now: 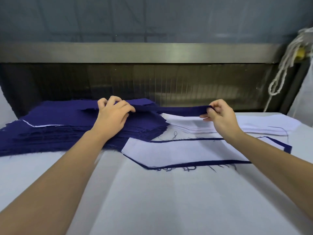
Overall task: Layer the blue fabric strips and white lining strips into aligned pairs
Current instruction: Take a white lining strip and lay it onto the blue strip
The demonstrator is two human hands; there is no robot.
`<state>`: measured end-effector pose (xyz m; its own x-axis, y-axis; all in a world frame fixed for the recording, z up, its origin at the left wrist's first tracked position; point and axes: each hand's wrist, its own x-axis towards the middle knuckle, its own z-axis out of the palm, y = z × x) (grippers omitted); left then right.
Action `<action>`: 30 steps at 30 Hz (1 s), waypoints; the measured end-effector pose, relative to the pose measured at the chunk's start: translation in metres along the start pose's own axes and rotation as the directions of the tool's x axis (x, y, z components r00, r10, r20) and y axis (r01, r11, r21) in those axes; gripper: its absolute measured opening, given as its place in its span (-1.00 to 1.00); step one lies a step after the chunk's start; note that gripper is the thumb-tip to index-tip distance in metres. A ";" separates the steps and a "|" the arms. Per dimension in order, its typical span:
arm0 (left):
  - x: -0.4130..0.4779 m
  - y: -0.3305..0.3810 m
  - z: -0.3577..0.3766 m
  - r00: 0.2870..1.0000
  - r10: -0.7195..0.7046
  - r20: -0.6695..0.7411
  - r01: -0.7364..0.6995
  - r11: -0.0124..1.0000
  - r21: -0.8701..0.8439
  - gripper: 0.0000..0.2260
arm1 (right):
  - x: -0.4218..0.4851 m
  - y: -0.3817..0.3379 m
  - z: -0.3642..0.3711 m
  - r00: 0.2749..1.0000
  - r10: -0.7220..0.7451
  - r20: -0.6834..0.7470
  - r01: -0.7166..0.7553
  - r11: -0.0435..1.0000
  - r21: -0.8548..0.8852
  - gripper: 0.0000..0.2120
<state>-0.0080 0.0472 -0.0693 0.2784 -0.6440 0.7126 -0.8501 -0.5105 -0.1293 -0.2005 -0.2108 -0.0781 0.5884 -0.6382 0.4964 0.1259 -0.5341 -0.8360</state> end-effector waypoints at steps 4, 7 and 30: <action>-0.001 0.021 -0.007 0.987 0.130 0.096 -0.136 0.989 0.055 -0.80 | -0.015 0.007 -0.024 0.999 0.030 -0.015 -0.030 1.000 -0.001 -0.79; -0.005 0.033 -0.008 0.970 0.162 0.181 -0.178 0.981 0.076 -0.79 | -0.025 0.010 -0.046 0.999 0.043 -0.010 -0.043 0.998 -0.042 -0.83; -0.043 0.020 -0.016 0.998 -0.054 0.016 0.054 0.998 0.031 -0.80 | -0.049 0.022 -0.092 0.995 0.050 -0.085 -0.080 0.919 -0.387 -0.71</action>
<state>-0.0439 0.0741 -0.0918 0.3312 -0.6241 0.7077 -0.8195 -0.5620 -0.1120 -0.3005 -0.2424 -0.0989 0.5237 -0.7093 0.4719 -0.2404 -0.6545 -0.7168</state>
